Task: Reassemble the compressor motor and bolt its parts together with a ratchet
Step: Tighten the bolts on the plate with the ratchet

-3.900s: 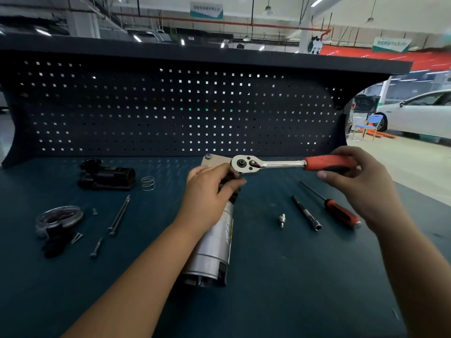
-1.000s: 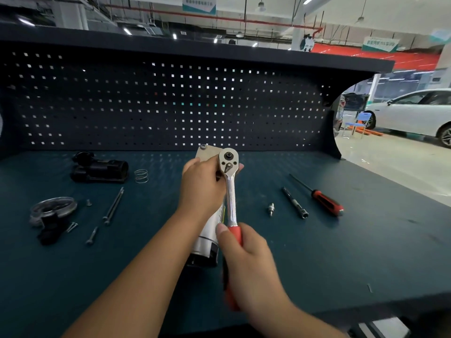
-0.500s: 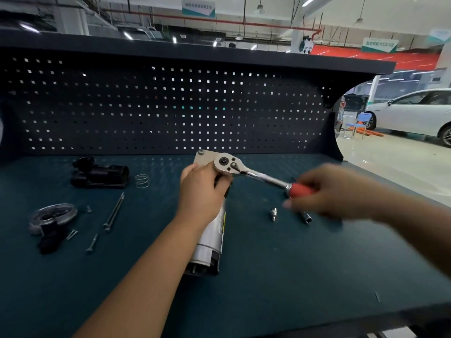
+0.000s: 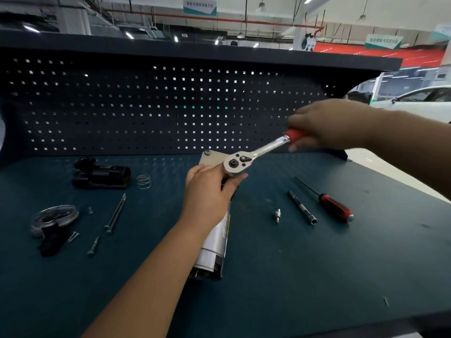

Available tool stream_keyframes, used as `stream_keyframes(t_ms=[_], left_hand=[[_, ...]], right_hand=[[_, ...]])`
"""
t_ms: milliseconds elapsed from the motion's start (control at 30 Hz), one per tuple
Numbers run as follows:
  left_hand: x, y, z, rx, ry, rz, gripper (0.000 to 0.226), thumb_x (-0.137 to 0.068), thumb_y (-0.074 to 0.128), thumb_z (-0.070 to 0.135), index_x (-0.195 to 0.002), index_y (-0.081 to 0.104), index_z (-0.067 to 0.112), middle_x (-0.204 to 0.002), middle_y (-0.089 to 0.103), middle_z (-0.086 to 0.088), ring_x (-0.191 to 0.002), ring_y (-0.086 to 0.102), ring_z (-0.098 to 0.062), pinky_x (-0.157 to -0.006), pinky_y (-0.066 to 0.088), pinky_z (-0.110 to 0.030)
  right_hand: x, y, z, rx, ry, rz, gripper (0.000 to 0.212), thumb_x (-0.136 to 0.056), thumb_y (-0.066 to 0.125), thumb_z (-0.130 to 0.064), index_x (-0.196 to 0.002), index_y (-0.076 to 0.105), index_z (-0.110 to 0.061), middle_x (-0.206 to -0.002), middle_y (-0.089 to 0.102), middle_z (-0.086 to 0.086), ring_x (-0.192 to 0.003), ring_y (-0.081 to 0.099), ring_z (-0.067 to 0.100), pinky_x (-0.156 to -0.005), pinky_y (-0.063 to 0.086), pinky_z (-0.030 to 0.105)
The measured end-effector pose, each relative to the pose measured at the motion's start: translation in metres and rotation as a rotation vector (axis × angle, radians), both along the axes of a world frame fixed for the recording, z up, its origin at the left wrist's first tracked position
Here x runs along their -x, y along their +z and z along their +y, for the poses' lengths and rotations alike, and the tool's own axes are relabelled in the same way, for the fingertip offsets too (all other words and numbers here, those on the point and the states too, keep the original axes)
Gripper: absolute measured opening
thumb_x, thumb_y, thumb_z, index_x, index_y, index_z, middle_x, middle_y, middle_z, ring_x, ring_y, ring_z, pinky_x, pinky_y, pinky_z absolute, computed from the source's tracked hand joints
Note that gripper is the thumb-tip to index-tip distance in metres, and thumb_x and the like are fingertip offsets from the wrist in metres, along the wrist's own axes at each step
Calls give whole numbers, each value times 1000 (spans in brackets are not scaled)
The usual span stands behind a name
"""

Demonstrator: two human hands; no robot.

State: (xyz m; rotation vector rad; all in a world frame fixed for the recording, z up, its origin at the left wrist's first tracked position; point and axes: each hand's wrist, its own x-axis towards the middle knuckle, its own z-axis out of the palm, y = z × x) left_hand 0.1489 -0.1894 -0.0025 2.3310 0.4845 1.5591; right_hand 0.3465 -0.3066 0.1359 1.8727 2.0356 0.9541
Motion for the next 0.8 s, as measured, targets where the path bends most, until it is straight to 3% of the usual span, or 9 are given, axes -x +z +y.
stream_keyframes(t_ms=[67,167,300,367,433,500,567,700,800], left_hand=[[-3,-1,-4,-26,-15,57,31,-89,57,40,-74,64,14,-60,56,7,-60,39,-2,-87,29,-29],[-9,-3,-7,-61,-16,130,31,-88,50,48,-72,57,22,-60,55,8,-67,41,-9,-90,21,-18],[-8,-4,-6,-60,0,127,50,-86,40,59,-80,64,17,-65,59,5,-70,41,-9,-86,20,-18],[-5,-2,-4,-34,-8,114,48,-86,44,59,-86,66,16,-71,64,3,-73,46,-11,-86,22,-20],[-5,-2,0,19,32,131,38,-83,55,56,-99,65,22,-89,64,11,-98,51,-15,-94,24,-28],[-4,-3,4,142,120,228,54,-76,68,53,-123,53,32,-126,51,20,-134,25,-14,-104,13,-37],[-2,-5,7,208,128,340,78,-72,75,45,-139,37,35,-149,25,23,-143,7,-21,-112,10,-45],[-1,-7,12,190,69,344,77,-74,78,26,-141,41,28,-155,15,18,-134,33,-25,-112,28,-37],[2,-7,16,235,51,312,73,-75,78,24,-139,45,28,-155,16,18,-134,35,-23,-111,29,-36]], right_hand=[[-8,-16,-19,10,-49,-29,69,-75,23,-72,-102,53,-16,-83,49,-1,-85,59,26,-69,40,31],[-13,-40,-38,-4,-134,18,49,-80,27,-68,-87,43,-23,-73,43,-4,-73,53,21,-63,38,28],[-4,-64,-52,-117,-156,291,39,-81,42,-63,-68,32,-27,-59,45,-3,-60,47,21,-56,35,31],[4,-72,-52,-166,-135,391,42,-81,50,-59,-63,28,-28,-55,43,-2,-55,44,20,-53,31,32],[9,-76,-52,-188,-127,426,43,-80,51,-59,-62,29,-26,-53,42,-1,-51,41,15,-50,27,33],[13,-78,-53,-194,-158,436,44,-81,52,-58,-61,30,-26,-52,40,-2,-50,39,10,-47,25,30],[15,-80,-55,-194,-189,457,45,-82,54,-57,-60,30,-26,-51,38,-3,-49,38,9,-46,23,27],[24,-84,-55,-211,-212,529,44,-82,56,-55,-59,32,-25,-50,39,-3,-49,39,10,-46,24,27],[38,-91,-55,-237,-267,611,46,-78,51,-61,-61,37,-21,-51,43,-1,-51,44,13,-48,31,31]])
